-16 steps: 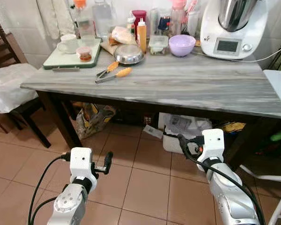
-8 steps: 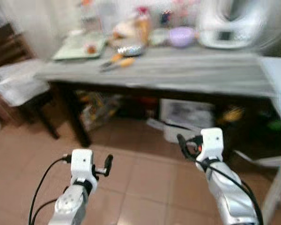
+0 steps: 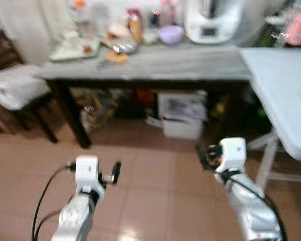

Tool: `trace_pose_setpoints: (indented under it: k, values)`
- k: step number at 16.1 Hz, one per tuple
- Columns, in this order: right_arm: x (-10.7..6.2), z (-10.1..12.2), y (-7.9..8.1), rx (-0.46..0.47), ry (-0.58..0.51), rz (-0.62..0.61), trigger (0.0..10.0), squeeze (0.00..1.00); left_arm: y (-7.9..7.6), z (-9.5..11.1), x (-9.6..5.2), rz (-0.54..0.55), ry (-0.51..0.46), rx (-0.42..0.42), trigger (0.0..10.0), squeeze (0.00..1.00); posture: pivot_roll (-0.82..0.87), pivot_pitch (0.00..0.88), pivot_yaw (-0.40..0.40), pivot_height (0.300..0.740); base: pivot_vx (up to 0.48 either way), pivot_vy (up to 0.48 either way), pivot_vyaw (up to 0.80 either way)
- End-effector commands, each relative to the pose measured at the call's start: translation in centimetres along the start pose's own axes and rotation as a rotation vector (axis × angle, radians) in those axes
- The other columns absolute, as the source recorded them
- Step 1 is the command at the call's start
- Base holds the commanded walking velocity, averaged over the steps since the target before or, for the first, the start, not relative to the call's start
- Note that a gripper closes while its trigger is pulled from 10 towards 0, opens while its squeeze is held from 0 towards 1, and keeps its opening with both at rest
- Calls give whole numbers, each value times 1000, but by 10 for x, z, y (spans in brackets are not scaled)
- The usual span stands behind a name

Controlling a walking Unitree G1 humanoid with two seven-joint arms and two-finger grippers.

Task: Setting the table

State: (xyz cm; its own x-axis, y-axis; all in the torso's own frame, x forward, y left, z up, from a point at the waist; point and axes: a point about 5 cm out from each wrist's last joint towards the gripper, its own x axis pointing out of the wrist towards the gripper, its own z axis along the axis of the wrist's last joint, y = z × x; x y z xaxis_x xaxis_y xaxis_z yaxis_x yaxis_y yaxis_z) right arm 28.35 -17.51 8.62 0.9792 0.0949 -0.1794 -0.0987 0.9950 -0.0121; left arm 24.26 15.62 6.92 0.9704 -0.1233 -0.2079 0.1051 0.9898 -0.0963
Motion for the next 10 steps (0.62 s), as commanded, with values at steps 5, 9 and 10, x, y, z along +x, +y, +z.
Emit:
trace_pose_setpoints:
  k: [5, 9, 10]
  values:
    - [2, 24, 12, -109, -137, 51, 10000, 0, 23, 27, -11, 175, -205, 50, 10000, 0, -123, 44, 31, 740, 0, 0, 0]
    - [4, 28, 16, -134, -159, 73, 10000, 0, 24, 29, -18, 212, -244, 61, 10000, 0, -110, 40, 16, 740, 0, 0, 0]
    - [4, 28, 17, -136, -158, 78, 10000, 0, 24, 29, -20, 212, -240, 88, 10000, 0, -109, 39, 14, 740, 0, 0, 0]
